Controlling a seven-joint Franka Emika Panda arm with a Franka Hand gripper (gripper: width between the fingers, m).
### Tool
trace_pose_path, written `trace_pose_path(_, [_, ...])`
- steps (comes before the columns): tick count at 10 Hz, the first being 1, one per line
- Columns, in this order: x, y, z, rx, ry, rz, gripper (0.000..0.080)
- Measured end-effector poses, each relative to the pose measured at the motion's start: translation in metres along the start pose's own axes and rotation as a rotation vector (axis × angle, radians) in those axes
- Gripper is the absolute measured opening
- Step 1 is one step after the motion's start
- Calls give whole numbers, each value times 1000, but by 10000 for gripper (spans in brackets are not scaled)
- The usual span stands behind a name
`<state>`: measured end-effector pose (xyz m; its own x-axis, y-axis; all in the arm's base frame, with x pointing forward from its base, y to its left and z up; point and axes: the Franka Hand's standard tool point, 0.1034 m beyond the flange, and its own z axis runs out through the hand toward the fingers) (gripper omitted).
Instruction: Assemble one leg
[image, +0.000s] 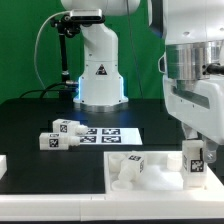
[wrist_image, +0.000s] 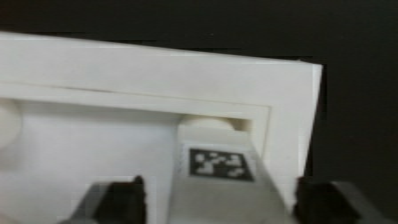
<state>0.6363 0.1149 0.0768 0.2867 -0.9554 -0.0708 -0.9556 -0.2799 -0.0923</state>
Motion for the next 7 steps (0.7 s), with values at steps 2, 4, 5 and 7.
trace_pose_path(2, [1, 1, -1, -15, -4, -216, 622])
trace_pose_path(4, [0, 2, -1, -24, 4, -445, 641])
trace_pose_path(5, [0, 2, -1, -25, 4, -509, 648])
trace_pose_path(7, [2, 2, -1, -32, 14, -701, 649])
